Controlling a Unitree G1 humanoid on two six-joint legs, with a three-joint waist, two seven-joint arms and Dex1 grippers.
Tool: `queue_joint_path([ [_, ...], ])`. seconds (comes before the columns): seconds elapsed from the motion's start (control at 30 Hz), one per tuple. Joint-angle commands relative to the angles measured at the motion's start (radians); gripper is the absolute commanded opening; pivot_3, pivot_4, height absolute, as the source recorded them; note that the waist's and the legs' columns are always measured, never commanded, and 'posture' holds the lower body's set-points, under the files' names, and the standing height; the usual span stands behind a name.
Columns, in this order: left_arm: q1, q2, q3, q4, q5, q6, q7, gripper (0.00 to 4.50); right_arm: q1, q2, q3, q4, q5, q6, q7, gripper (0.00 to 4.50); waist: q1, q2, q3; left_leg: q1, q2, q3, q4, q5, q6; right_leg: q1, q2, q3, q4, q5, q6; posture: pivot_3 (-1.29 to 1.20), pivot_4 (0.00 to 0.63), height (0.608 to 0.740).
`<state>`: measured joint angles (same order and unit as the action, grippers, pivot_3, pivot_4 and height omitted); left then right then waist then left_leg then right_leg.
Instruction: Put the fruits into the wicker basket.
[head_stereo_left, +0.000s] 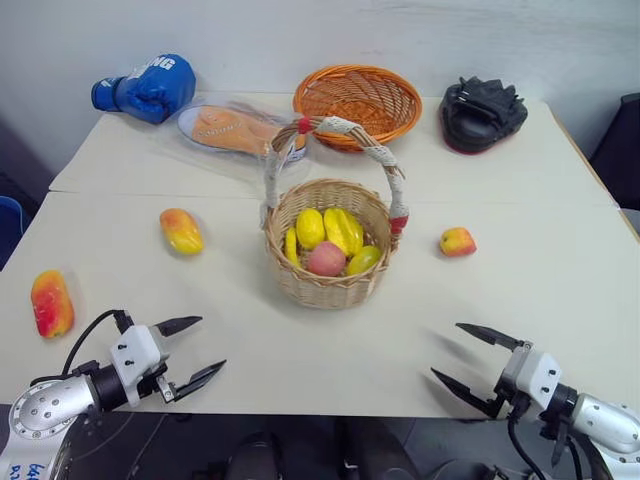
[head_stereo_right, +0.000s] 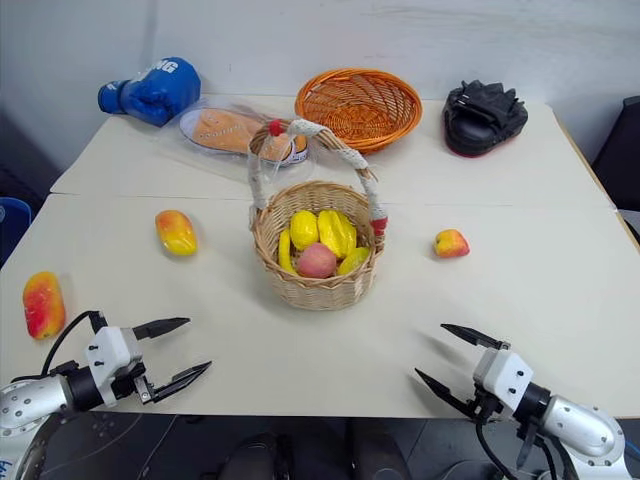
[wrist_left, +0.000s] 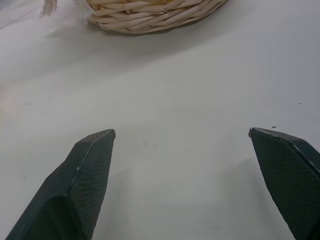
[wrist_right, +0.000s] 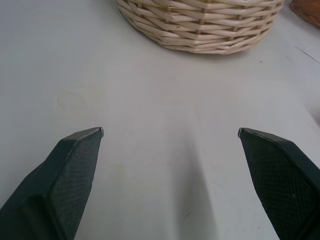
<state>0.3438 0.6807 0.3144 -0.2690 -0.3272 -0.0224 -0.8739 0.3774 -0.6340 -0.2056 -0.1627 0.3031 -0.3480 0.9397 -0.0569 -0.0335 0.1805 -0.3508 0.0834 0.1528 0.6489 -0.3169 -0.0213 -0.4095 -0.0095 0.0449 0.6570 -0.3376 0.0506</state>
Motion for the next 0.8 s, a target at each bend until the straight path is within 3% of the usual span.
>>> queue_joint_path([
  [0.03, 0.003, -0.001, 0.017, -0.033, -0.010, -0.009, 0.006, 4.50, -0.015, -0.006, -0.007, 0.008, 0.003, -0.023, 0.003, 4.47, 0.000, 0.000, 0.000, 0.000, 0.000, 0.000, 0.000, 0.000, 0.000, 0.000, 0.000, 0.000, 0.000, 0.000, 0.000, 0.00, 0.150, 0.740],
  [0.63, -0.034, 0.003, 0.054, -0.080, -0.152, 0.139, -0.016, 4.50, -0.120, 0.019, 0.094, 0.032, 0.070, -0.080, 0.087, 4.47, -0.002, 0.000, 0.000, 0.000, 0.000, 0.000, 0.001, 0.000, 0.000, 0.000, 0.000, 0.000, 0.002, 0.000, 0.000, 0.00, 0.150, 0.740],
  [0.7, -0.018, -0.014, 0.095, -0.090, -0.181, 0.166, 0.017, 4.50, -0.136, 0.028, 0.103, -0.005, 0.118, -0.040, 0.091, 4.47, -0.003, 0.000, 0.000, 0.000, 0.000, 0.000, 0.001, 0.002, -0.003, 0.000, 0.000, 0.000, 0.002, 0.000, 0.000, 0.00, 0.150, 0.740],
  [0.8, 0.044, -0.121, 0.209, -0.115, -0.211, 0.157, 0.140, 4.50, -0.180, 0.060, 0.111, -0.130, 0.222, 0.059, 0.033, 4.47, -0.007, 0.000, 0.000, 0.000, 0.001, 0.000, 0.001, 0.002, -0.003, 0.000, 0.000, 0.000, 0.002, 0.000, 0.000, 0.00, 0.150, 0.740],
])
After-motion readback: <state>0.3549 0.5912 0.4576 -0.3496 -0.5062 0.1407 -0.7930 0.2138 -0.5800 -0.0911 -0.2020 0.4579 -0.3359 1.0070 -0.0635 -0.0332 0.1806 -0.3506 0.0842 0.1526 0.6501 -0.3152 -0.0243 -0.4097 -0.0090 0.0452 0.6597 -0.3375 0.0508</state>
